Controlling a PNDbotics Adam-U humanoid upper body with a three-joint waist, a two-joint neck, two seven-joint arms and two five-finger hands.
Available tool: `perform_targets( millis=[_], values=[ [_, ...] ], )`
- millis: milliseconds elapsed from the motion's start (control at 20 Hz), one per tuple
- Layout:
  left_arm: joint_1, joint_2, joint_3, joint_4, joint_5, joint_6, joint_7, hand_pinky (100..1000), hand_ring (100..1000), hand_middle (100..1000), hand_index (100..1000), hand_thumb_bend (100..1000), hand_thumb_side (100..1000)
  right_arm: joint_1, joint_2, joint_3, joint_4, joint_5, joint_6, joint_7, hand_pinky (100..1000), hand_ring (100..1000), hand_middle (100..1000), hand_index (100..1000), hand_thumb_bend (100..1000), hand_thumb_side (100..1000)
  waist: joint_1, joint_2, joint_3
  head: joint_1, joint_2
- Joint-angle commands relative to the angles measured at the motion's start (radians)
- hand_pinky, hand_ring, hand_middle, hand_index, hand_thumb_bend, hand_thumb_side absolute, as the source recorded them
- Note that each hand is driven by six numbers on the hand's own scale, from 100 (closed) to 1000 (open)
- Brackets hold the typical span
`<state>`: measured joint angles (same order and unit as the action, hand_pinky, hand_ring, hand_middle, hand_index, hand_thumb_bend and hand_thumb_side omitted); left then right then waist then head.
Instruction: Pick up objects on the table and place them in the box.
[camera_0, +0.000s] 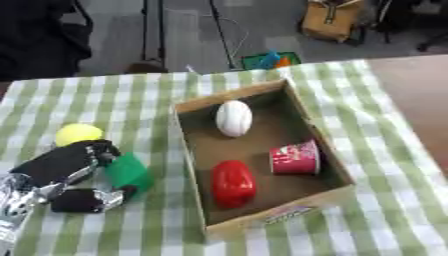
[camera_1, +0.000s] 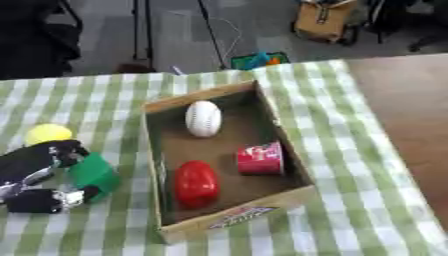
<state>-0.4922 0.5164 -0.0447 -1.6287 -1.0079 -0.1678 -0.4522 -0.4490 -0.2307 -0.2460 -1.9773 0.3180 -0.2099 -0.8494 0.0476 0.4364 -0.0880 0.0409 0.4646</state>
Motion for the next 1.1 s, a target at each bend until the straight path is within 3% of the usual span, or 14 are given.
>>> perform_targets(
  millis=[50, 300, 1100],
  values=[
    [-0.008, 0.012, 0.011, -0.015, -0.013, 0.006, 0.044, 1000, 1000, 814, 500, 100, 971, -0.008, -0.017, -0.004, -0.023, -0.005, 0.001, -0.002, 630, 707, 586, 744, 100, 610, -0.002, -0.019, 0.001, 0.0, -0.01],
    [-0.011, 0.006, 0.016, -0.019, -0.022, 0.017, 0.099, 1000, 1000, 792, 475, 100, 882, -0.009, -0.017, -0.004, -0.023, -0.005, 0.001, -0.001, 630, 707, 586, 744, 100, 612, -0.004, -0.019, 0.0, -0.001, -0.012],
    [-0.027, 0.007, 0.039, -0.096, -0.021, 0.044, 0.161, 1000, 973, 770, 463, 100, 808, -0.009, -0.016, -0.002, -0.023, -0.003, 0.001, 0.002, 631, 707, 587, 744, 100, 608, -0.008, -0.03, 0.002, -0.008, -0.022]
  ],
)
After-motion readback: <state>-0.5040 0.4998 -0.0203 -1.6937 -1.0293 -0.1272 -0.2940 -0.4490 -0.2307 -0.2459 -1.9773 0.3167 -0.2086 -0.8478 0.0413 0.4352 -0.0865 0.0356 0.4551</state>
